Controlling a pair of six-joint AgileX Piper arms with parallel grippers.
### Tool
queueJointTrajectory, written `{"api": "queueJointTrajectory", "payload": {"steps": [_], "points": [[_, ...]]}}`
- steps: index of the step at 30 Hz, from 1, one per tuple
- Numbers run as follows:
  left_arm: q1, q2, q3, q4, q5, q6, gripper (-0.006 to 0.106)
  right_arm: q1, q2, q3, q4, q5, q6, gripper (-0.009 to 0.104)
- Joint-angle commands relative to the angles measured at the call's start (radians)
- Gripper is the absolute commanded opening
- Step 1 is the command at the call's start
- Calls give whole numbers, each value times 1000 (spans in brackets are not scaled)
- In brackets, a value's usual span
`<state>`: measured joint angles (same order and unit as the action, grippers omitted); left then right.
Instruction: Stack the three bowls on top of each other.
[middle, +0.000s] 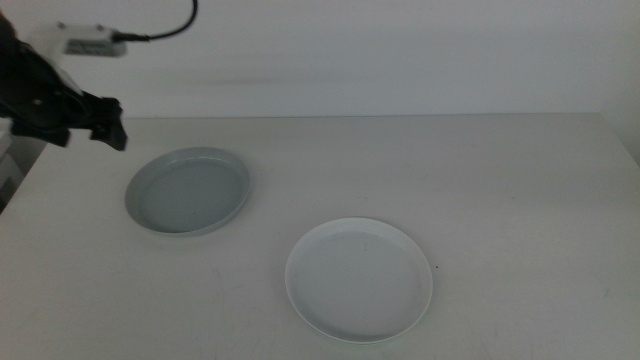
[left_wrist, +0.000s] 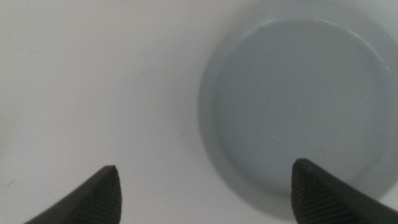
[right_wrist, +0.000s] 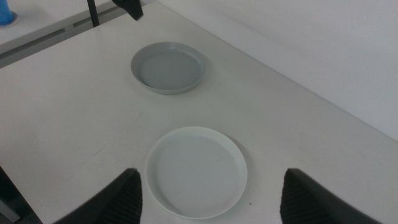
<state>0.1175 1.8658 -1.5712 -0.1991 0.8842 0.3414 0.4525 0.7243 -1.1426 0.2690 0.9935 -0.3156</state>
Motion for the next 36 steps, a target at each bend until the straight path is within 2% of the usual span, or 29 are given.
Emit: {"api": "queueJointTrajectory", "payload": {"steps": [1, 14, 20, 26, 36], "points": [[3, 9, -69, -45, -20, 23, 101, -1, 5, -22, 5, -68, -10, 56], [3, 183, -94, -91, -99, 60, 101, -1, 5, -22, 5, -68, -10, 56], [3, 229, -93, -114, -111, 65, 94, -1, 5, -22, 5, -68, -10, 56], [3, 251, -91, -143, -108, 65, 72, -1, 5, -22, 5, -68, -10, 56], [3, 254, -91, -144, -86, 63, 18, -1, 5, -22, 5, -68, -10, 56]]}}
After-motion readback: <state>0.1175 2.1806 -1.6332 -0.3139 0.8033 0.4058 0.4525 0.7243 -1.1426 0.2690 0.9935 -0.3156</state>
